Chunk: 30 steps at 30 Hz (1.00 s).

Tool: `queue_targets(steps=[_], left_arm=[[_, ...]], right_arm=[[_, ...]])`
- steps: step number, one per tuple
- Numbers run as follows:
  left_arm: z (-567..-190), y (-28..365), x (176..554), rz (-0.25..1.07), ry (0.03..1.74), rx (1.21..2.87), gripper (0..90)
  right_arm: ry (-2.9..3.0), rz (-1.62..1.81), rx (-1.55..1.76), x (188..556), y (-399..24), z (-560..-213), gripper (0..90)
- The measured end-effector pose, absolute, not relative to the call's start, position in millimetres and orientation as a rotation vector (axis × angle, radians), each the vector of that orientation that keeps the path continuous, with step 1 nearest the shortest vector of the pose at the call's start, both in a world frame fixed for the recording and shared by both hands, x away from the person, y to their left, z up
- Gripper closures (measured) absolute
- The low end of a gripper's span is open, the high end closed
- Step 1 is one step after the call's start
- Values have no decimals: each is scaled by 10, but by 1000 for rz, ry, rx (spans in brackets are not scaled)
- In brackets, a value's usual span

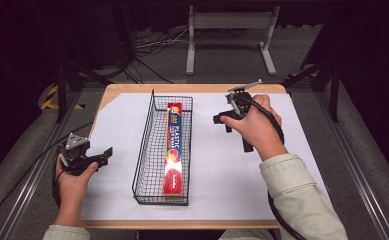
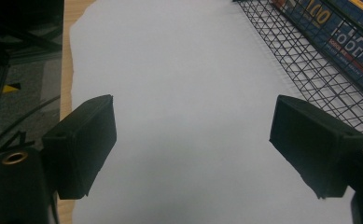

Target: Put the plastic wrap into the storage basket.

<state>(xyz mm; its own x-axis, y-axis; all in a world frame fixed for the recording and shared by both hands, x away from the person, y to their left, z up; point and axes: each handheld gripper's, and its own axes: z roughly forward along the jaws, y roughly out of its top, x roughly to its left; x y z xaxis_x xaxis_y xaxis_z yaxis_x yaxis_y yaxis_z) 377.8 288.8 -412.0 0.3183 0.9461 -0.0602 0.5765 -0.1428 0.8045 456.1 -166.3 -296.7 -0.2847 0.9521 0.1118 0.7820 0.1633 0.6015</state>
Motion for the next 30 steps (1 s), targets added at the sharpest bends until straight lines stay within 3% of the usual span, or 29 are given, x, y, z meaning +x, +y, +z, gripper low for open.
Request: queue_targets(steps=[30], left_arm=[[-4134, 2904, 3718, 601, 1337, 1850, 150]], right_arm=[[2222, 1089, 1470, 4322, -2729, -3049, 251]])
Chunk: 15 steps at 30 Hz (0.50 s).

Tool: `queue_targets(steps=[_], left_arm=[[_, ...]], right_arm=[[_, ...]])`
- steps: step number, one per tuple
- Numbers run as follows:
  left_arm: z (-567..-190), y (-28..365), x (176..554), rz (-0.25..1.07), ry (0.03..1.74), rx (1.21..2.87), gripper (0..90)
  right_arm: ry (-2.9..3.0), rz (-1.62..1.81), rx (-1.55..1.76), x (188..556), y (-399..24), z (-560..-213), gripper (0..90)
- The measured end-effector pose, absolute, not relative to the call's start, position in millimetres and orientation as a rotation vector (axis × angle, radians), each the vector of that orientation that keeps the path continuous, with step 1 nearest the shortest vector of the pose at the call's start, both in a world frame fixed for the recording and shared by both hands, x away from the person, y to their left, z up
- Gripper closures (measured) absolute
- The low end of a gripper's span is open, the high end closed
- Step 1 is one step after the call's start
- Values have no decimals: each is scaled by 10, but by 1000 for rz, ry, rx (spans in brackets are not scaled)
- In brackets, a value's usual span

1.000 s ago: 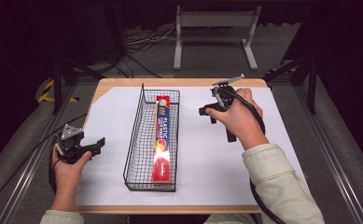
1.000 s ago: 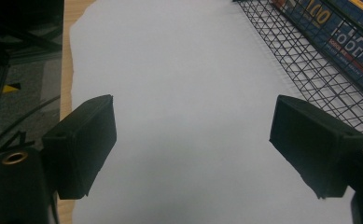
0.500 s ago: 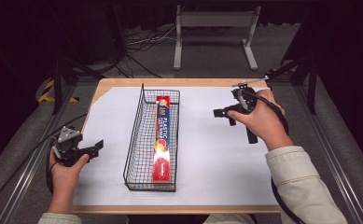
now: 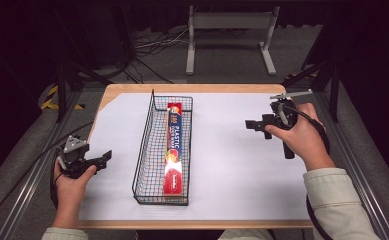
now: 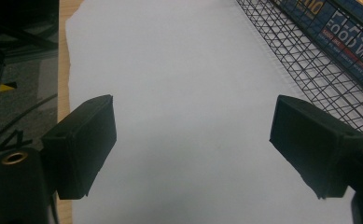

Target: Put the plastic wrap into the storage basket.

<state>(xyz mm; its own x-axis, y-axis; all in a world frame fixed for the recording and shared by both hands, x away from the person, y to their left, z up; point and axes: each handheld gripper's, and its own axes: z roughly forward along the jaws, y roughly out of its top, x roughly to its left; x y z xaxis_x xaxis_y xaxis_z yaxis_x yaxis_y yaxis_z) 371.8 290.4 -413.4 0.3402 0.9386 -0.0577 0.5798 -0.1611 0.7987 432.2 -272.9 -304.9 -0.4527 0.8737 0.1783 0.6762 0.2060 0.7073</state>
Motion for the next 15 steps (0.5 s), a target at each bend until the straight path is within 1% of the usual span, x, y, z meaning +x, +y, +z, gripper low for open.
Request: queue_targets(steps=[4, 7, 11, 15], left_arm=[[-4135, 2904, 3696, 621, 1319, 1845, 151], [-4125, 2910, 3665, 611, 1292, 1848, 149], [-4137, 2917, 3626, 617, 1294, 1860, 149], [-4156, 2928, 3582, 611, 1294, 1860, 149]], right_arm=[[2230, 1101, 1411, 4310, -2812, -3120, 237], [2238, 1134, 1362, 4299, -2867, -3182, 229], [2266, 1111, 1250, 4247, -2924, -3330, 214], [2256, 1147, 1240, 4197, -2997, -3478, 198]])
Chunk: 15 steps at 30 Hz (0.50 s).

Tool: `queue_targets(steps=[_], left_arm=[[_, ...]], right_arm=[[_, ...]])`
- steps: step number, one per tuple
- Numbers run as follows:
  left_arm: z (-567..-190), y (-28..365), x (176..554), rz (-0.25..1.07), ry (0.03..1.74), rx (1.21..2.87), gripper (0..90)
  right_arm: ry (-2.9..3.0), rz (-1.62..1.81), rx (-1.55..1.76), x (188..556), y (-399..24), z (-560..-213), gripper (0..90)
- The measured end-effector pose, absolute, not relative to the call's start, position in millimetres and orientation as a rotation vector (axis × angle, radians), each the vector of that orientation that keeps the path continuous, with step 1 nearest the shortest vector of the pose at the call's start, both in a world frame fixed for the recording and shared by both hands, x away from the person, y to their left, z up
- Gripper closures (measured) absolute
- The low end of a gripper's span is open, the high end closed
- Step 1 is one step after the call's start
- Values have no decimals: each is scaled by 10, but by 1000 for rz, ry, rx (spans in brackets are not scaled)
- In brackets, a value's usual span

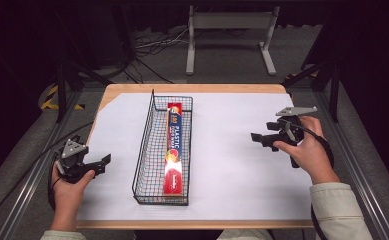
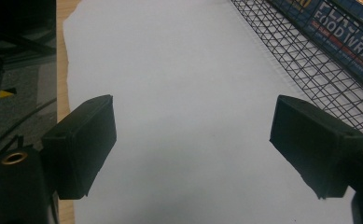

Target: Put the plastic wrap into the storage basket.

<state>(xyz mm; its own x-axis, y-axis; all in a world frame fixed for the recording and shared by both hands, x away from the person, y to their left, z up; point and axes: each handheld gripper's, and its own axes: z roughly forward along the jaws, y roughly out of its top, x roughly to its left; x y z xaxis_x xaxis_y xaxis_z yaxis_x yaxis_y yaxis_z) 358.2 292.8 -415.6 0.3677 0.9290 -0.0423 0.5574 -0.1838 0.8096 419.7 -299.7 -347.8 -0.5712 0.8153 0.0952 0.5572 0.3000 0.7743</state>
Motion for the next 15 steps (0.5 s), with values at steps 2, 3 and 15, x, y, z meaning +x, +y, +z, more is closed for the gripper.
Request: queue_targets(steps=[2, 3, 15], left_arm=[[-4156, 2929, 3566, 609, 1290, 1861, 149], [-4157, 2931, 3552, 608, 1273, 1856, 148], [-4191, 2910, 3466, 596, 1159, 1917, 140]], right_arm=[[2253, 1147, 1230, 4179, -3021, -3529, 199], [2250, 1151, 1221, 4163, -3038, -3570, 200], [2255, 1193, 1170, 3994, -3105, -3944, 198]])
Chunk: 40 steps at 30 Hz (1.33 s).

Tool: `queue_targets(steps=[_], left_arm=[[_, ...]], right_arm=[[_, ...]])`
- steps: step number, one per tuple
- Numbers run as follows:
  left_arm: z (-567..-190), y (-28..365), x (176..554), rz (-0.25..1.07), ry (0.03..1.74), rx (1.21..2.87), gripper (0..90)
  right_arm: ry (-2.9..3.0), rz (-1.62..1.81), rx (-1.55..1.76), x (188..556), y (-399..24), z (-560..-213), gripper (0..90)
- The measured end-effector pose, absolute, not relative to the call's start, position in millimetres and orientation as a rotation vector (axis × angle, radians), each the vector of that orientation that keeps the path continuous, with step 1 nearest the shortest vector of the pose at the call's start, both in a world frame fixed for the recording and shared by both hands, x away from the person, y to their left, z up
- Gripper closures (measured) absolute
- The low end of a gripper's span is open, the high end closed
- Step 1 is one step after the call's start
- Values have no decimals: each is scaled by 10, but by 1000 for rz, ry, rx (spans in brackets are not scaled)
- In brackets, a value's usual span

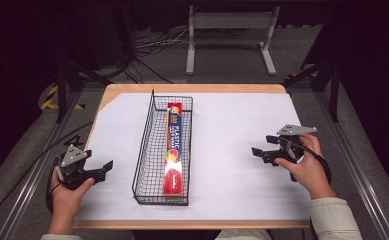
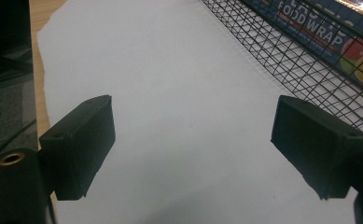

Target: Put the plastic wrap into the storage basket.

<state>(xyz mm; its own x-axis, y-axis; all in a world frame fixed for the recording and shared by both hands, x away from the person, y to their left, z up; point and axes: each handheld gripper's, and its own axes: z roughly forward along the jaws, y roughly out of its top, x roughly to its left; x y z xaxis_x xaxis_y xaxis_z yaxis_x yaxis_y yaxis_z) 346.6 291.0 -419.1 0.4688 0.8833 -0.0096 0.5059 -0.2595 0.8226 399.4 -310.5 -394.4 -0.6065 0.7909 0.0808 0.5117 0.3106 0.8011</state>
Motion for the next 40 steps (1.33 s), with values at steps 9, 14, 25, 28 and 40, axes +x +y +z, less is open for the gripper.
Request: queue_targets(steps=[9, 14, 25, 28, 40], left_arm=[[-4211, 2896, 3470, 592, 1148, 1938, 140], [-4248, 2881, 3482, 586, 1148, 1955, 139], [-4293, 2875, 3507, 558, 1152, 1974, 139], [-4316, 2871, 3517, 547, 1157, 1982, 139], [-4340, 2819, 3547, 532, 1167, 2004, 138]], right_arm=[[2268, 1196, 1188, 3883, -3162, -4136, 190], [2242, 1226, 1198, 3832, -3201, -4234, 190], [2314, 1109, 1213, 3805, -3198, -4421, 189], [2320, 1072, 1200, 3801, -3186, -4447, 176], [2299, 1075, 1203, 3794, -3175, -4435, 175]])
